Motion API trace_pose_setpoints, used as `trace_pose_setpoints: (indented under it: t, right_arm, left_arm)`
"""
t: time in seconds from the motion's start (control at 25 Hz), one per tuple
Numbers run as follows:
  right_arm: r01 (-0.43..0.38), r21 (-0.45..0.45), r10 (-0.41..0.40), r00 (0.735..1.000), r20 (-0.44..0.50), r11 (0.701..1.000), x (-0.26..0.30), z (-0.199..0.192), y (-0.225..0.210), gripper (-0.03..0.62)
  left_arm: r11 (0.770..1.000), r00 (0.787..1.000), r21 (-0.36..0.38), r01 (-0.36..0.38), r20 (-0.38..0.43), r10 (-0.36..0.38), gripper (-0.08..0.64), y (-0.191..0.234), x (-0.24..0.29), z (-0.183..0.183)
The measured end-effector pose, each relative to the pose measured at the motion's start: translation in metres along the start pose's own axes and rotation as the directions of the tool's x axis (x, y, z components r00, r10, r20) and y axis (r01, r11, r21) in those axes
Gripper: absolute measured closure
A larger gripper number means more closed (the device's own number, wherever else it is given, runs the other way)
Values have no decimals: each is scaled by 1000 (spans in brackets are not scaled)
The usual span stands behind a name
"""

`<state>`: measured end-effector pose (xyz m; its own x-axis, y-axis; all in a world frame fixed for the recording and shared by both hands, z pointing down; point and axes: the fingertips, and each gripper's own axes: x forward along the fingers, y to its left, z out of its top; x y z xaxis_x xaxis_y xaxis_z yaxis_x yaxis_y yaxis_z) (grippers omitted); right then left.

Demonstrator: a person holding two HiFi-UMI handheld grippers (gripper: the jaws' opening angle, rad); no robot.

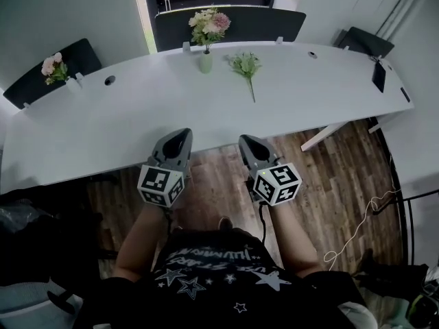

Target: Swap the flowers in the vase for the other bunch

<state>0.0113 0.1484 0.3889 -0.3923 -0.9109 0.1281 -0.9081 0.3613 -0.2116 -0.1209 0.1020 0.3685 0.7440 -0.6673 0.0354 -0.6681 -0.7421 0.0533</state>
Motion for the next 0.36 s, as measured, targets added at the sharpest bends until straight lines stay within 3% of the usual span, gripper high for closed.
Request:
trace_pose_setpoints:
  t: [0.12, 0.36]
  right_arm:
    - [4, 44, -4, 1000, 13, 999, 6, -4, 22, 591]
    - [29, 19, -28, 999, -26, 999, 23, -20, 63, 591]
  left_arm:
    - [1000, 1000, 3, 13, -6, -13, 552, 12, -16, -1]
    - [1000, 1000, -3, 21, -12, -21, 552, 44, -48, -3]
